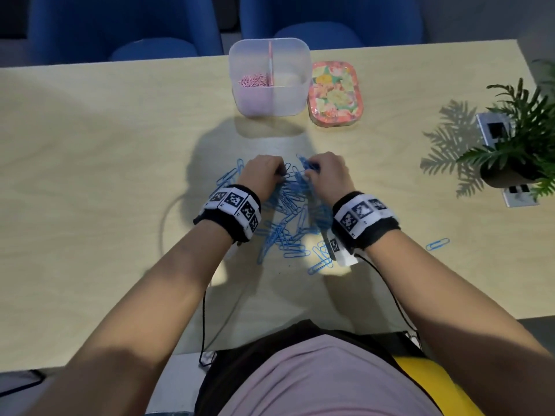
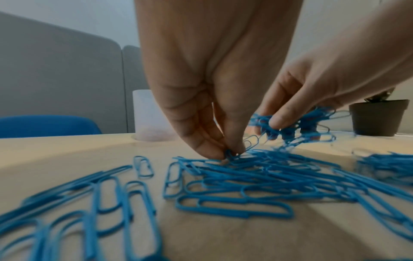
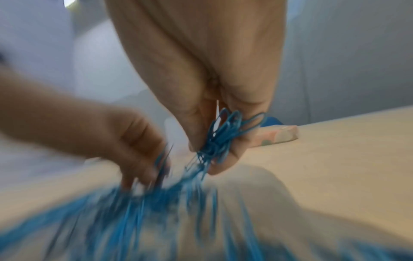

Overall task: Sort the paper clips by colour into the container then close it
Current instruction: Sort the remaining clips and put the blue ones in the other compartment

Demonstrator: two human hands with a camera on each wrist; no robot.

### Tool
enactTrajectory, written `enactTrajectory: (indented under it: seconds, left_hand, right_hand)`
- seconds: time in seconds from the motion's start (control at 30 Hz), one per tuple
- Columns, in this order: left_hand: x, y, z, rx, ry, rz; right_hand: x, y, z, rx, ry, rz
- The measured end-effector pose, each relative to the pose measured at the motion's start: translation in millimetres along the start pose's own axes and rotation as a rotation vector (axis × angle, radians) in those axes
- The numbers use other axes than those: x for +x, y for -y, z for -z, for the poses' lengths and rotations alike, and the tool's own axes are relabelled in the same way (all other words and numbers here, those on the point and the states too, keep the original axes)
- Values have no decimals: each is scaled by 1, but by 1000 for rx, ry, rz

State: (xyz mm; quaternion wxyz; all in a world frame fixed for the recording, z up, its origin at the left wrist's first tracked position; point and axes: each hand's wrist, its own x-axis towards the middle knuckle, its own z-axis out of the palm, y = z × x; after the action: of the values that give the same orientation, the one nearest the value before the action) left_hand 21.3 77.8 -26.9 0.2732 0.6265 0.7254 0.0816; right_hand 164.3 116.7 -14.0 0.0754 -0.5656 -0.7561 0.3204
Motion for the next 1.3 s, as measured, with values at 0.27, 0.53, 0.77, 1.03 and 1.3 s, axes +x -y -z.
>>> enactTrajectory:
  seconds: [0.27,0.53,0.77,1.03,1.3]
  left_hand:
    - [-7,7,12,-76,-10,8]
    - [3,3,47,-163,-101,14]
    - [64,-19,97,-56,-336,-4]
    - [114,-39,105,138,-301,-72]
    - [52,-26,53,35,-103,-191]
  right_hand:
    - [86,40,69,325,-5,-93]
    - [182,92,78,47,-131,-94]
    - [176,94,71,77,-38,-100]
    - [64,10,101,484,-151,-144]
    - [-71,-116,82,-45,-194,-462]
